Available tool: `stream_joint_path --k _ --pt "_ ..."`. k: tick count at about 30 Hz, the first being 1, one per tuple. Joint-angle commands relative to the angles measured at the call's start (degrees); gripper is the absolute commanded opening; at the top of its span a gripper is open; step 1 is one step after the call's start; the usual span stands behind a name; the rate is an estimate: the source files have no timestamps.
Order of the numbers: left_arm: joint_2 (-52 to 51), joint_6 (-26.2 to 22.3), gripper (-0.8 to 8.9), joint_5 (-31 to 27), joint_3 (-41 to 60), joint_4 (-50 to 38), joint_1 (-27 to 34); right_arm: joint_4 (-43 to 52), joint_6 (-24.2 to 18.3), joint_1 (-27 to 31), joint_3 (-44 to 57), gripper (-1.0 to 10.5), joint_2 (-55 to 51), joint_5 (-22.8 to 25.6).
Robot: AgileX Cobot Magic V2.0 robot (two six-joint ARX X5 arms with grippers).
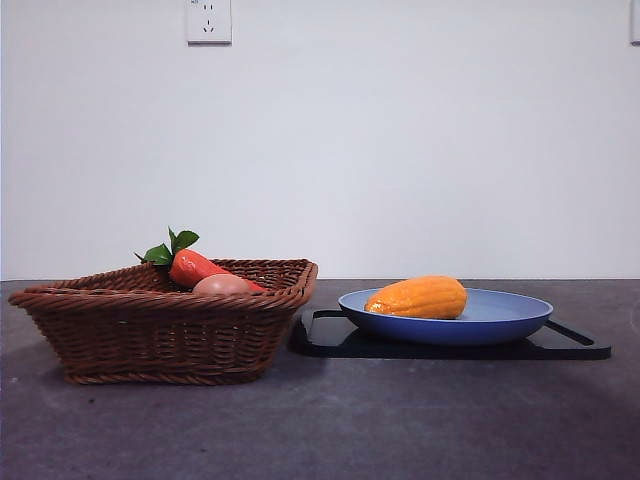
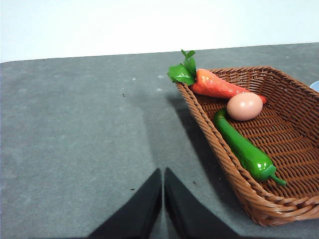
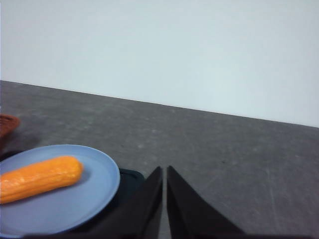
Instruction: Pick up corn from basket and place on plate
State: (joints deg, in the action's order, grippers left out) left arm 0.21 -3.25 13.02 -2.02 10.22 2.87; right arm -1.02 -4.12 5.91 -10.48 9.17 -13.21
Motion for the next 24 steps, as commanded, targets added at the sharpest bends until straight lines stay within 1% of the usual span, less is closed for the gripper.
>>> stream_joint_path --k 1,7,14,18,22,24 --pt "-0.02 0.50 0.08 0.04 1.33 0.87 0.11 2.03 1.22 -1.11 2.19 0.0 -1.53 2.93" --pt "-0.02 0.50 0.07 0.04 1.33 0.87 0.11 2.10 1.84 -3.23 5.68 0.0 -4.11 6.01" --pt "-0.02 0.50 0.07 0.04 1.33 0.87 0.11 1.81 2.25 -4.09 9.57 0.0 -6.86 5.95" --pt "-0.02 0.48 0.07 0.04 1.33 0.87 0.11 -3.43 2.40 -4.46 9.92 0.0 -9.07 5.97" --pt "-0.04 0.50 0.07 0.04 1.33 0.87 0.11 -8.35 2.38 -4.76 9.92 0.0 -8.96 5.99" --pt "-0.02 0.50 0.07 0.04 1.33 0.92 0.11 -8.50 2.64 -4.76 9.90 0.0 -8.96 5.99"
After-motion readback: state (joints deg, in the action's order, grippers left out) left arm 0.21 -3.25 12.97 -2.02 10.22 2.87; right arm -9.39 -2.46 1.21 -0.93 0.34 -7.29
